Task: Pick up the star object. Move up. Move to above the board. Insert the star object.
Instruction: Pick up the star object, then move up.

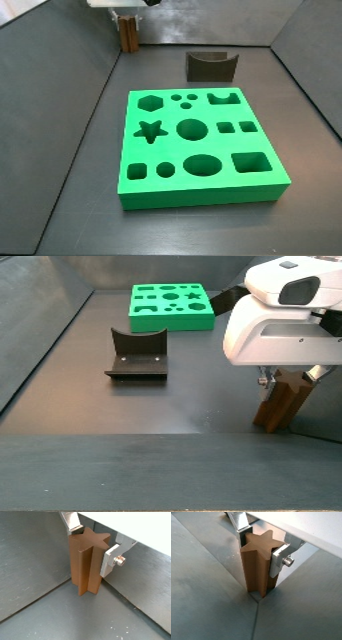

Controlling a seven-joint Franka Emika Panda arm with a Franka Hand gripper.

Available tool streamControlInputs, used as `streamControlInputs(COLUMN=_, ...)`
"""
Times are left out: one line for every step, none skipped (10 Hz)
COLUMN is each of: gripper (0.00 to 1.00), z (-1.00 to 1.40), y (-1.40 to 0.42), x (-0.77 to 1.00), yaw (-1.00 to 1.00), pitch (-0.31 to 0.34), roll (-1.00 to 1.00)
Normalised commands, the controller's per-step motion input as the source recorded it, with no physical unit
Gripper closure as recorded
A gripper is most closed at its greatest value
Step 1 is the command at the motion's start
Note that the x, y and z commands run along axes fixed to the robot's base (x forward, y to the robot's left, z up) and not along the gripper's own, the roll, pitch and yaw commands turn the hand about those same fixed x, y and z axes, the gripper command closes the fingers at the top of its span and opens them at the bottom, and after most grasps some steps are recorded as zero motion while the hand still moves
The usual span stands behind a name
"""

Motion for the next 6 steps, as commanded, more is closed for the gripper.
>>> streamControlInputs(gripper=1.00, z=0.00, y=0.00, x=0.00, yaw=0.00, pitch=0.000, roll=0.00)
streamControlInputs(gripper=1.00, z=0.83, y=0.00, x=0.00, yaw=0.00, pitch=0.000, roll=0.00)
streamControlInputs(gripper=1.00, z=0.79, y=0.01, x=-0.02, yaw=0.01, pitch=0.008, roll=0.00)
streamControlInputs(gripper=1.00, z=0.70, y=0.01, x=-0.03, yaw=0.01, pitch=0.020, roll=0.02)
streamControlInputs(gripper=1.00, z=0.58, y=0.01, x=-0.03, yaw=0.00, pitch=0.030, roll=0.03)
streamControlInputs(gripper=1.00, z=0.46, y=0.00, x=-0.03, yaw=-0.01, pitch=0.042, roll=0.05)
